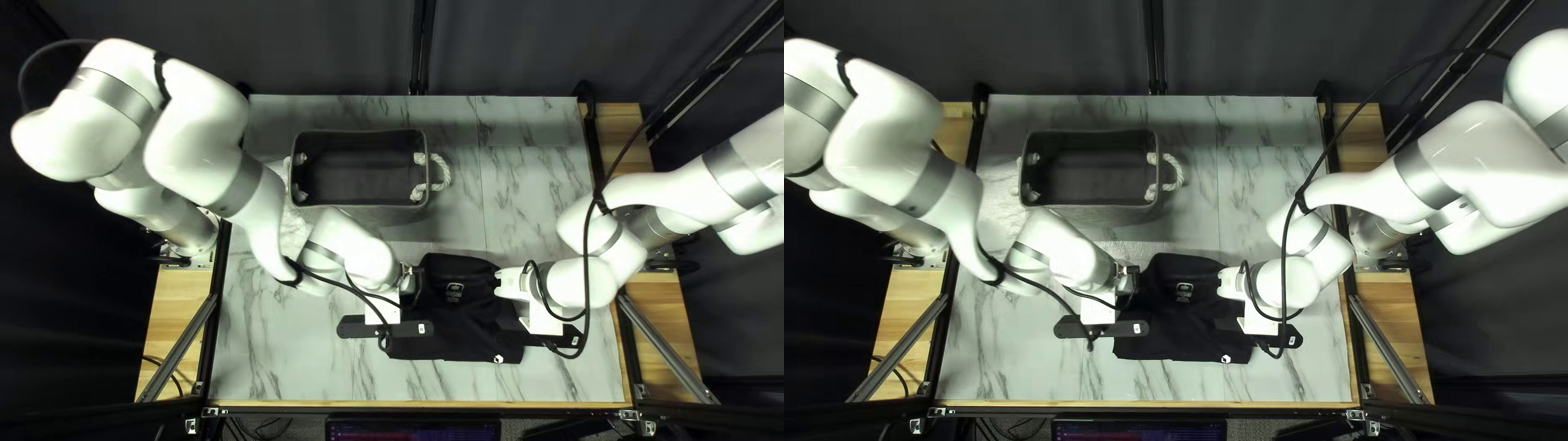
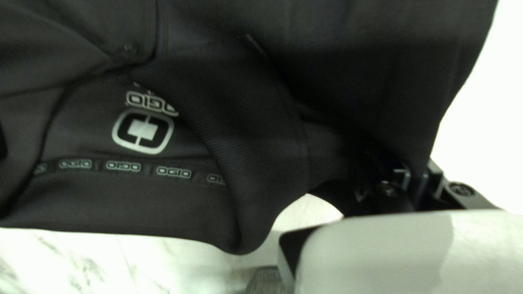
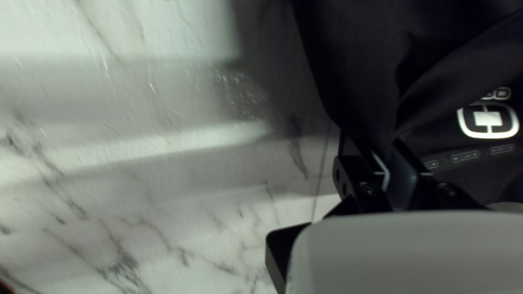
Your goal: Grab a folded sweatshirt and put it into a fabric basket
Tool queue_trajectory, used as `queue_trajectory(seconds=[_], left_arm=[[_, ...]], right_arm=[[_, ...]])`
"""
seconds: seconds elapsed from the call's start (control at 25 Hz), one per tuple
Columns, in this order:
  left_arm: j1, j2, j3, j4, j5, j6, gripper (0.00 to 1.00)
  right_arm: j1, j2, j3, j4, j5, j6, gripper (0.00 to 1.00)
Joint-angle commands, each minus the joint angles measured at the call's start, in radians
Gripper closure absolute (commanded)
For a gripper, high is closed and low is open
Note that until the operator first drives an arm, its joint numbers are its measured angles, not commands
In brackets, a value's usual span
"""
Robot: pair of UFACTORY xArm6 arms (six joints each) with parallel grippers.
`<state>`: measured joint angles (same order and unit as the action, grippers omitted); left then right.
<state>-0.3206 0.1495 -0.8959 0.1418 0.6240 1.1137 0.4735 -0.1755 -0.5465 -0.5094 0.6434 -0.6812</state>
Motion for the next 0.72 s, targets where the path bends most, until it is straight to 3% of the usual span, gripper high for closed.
queue_trajectory(seconds=[0.04, 0.36, 0.72], left_arm=[[-0.007, -0.08, 0.03, -0.023, 0.045, 0.03, 1.0], [-0.014, -0.24, 0.088, -0.044, 0.137, 0.045, 1.0], [0.024, -0.335, 0.126, -0.02, 0.193, 0.052, 1.0]], right_arm=[[-0.004, -0.027, -0.056, 0.02, 0.081, -0.046, 1.0], [-0.072, -0.028, -0.134, 0.047, 0.157, -0.161, 1.0], [-0.17, -0.076, -0.275, 0.056, 0.332, -0.33, 1.0]])
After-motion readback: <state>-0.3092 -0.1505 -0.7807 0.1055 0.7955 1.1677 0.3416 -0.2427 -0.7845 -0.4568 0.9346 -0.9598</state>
